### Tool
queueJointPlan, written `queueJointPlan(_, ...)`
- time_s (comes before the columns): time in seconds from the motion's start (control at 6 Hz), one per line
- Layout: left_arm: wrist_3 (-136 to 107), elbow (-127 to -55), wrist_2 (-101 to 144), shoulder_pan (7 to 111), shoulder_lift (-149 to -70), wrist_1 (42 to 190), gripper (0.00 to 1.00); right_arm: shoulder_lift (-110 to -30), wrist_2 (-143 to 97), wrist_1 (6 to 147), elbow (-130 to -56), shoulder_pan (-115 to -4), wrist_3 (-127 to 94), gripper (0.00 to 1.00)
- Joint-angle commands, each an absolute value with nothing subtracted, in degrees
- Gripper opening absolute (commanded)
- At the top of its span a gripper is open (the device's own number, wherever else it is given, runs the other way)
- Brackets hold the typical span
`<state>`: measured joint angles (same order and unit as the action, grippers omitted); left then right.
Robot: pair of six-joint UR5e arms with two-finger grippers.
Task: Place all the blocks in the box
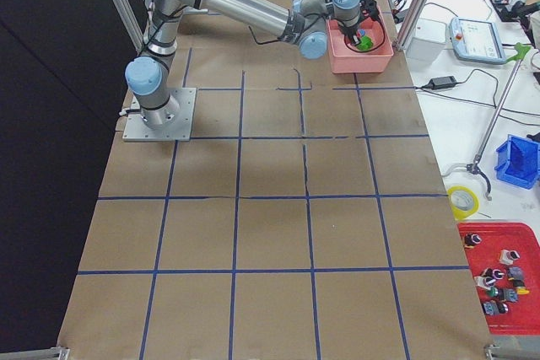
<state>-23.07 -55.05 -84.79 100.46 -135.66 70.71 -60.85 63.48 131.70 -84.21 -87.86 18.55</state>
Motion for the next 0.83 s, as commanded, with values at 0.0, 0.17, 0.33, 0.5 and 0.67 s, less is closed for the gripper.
queueJointPlan(0.0, -14.48, -55.8, -89.97, 97.93, -131.6, 72.58, 0.99, -56.7, 58.75, 131.66, -80.43, -90.0, 15.84, 0.1)
queueJointPlan(0.17, -9.28, -56.16, -89.56, 93.39, -128.27, 76.08, 0.99, -56.69, 56.28, 131.75, -80.07, -90.35, 14.6, 0.4)
queueJointPlan(0.33, -2.62, -58.42, -89.39, 89.6, -124.14, 79.25, 0.99, -56.6, 52.77, 131.57, -79.11, -90.53, 14.5, 0.99)
queueJointPlan(0.5, -0.64, -63.15, -89.47, 87.73, -118.36, 81.89, 0.99, -56.34, 52.65, 131.14, -79.1, -90.61, 14.5, 1.0)
queueJointPlan(0.67, -0.62, -68.85, -89.73, 87.8, -112.3, 82.61, 0.99, -56.34, 52.65, 131.05, -78.75, -90.62, 14.5, 1.0)
